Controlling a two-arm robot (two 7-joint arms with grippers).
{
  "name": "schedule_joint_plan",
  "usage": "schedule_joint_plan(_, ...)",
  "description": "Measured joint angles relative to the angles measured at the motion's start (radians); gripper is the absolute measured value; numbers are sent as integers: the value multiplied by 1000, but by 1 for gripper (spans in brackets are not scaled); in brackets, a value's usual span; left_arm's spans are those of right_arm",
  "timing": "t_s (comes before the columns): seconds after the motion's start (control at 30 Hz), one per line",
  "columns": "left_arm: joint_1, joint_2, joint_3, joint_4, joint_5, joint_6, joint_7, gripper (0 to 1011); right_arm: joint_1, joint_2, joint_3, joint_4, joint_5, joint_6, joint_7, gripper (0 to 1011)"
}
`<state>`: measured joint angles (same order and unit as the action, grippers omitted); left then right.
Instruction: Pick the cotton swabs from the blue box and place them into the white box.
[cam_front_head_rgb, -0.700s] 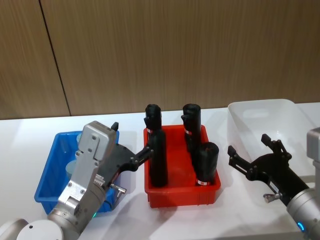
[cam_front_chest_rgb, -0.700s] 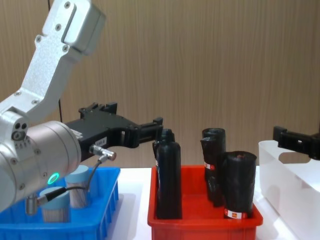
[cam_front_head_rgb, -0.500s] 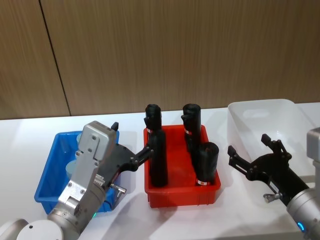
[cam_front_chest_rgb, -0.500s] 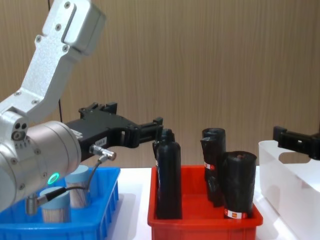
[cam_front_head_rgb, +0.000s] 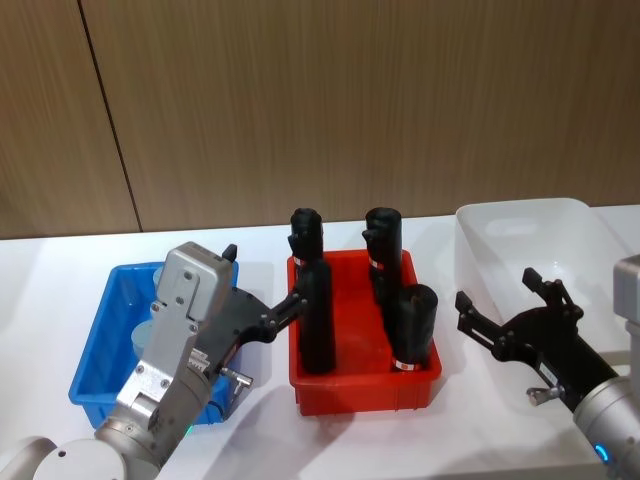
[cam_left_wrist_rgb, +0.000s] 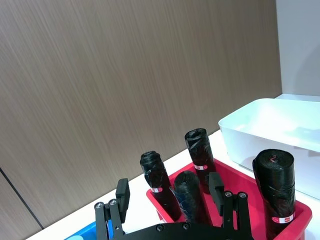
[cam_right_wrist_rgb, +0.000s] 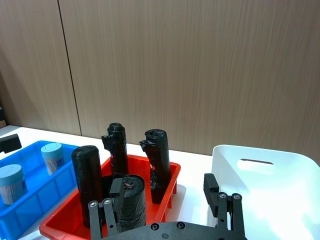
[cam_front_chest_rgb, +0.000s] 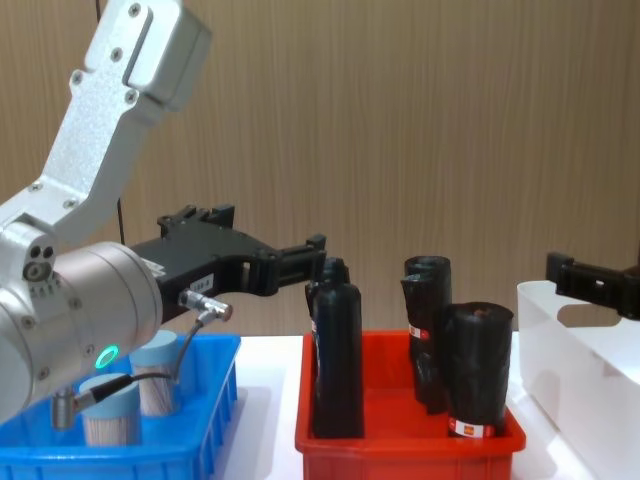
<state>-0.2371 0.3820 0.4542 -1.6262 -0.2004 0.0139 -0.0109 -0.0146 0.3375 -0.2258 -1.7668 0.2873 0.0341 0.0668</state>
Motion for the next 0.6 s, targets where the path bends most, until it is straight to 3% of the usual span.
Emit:
schedule_joint_plan(0.27,-7,-1,-6,16,-7,6,-11,1004,0,0,0,0,0,0,0,1002)
schedule_joint_plan(0.6,-20,11,-40,57,-63,53,-17,1004,0,0,0,0,0,0,0,1002)
